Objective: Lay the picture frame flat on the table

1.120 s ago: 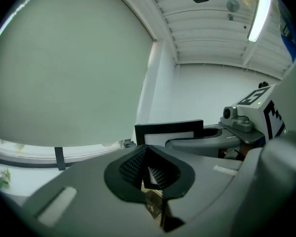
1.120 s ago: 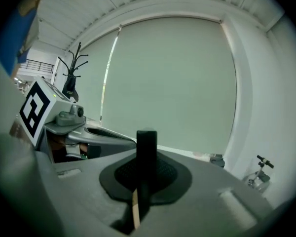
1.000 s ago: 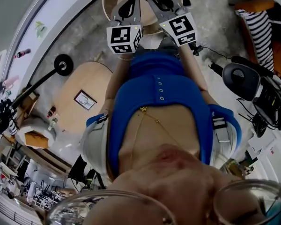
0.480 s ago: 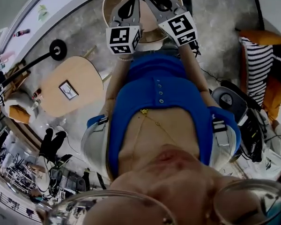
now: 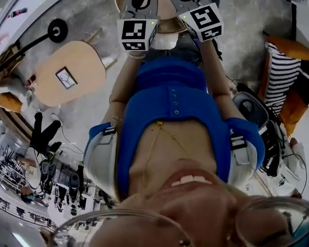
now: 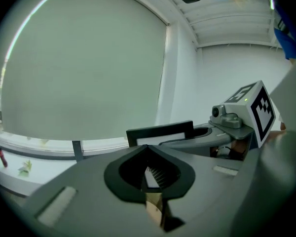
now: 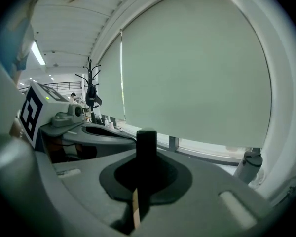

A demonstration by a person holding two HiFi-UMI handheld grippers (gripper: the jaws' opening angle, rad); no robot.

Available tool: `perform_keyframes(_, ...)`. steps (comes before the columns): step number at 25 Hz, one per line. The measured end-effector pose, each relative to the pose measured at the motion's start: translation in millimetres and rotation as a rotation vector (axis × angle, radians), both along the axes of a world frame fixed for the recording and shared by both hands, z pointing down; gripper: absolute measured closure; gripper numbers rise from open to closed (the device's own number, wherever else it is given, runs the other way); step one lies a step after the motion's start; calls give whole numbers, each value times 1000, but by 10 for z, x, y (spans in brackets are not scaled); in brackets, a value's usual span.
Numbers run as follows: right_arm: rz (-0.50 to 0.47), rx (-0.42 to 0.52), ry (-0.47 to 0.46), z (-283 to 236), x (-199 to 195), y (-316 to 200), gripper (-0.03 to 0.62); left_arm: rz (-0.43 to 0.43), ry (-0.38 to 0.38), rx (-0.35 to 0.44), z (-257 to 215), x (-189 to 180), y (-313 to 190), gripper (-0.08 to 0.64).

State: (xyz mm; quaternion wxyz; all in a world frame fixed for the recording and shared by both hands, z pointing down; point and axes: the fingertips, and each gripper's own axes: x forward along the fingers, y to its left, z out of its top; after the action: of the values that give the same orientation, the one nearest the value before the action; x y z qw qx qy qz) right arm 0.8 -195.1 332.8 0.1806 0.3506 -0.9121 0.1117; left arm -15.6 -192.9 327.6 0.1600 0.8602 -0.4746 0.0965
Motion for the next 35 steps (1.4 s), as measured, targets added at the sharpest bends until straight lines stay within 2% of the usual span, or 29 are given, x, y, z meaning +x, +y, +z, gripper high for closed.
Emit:
perform_keyframes(3, -9, -36, 25, 221, -40, 72, 581, 4, 4, -28, 163, -33, 54, 563)
perform_keyframes(6, -22, -86, 31, 466, -25, 100, 581, 3, -25, -34, 387, -33, 49, 563)
perform_keyframes(14, -43, -233, -10, 1264, -166, 70, 581, -103, -66, -120, 1152, -306, 106, 563)
perform_keyframes(21, -72, -312, -39, 1779, -204, 69, 581, -124, -80, -176, 1654, -192, 115, 563)
perform_keyframes(24, -75, -388, -56, 2105, -275, 30, 581, -154, -87, -201, 1930, -261, 83, 563)
perform_keyframes(27, -82, -481, -23, 2513, -322, 79, 581, -178, -97, -248, 2247, -380, 148, 563)
perform_keyframes(32, -53, -659, -62, 3064, -313, 130, 581, -175, -111, -301, 2697, -432, 222, 563)
perform_keyframes(35, -91, -739, -29, 3405, -366, 302, 581, -148, -147, -302, 2856, -392, 309, 563)
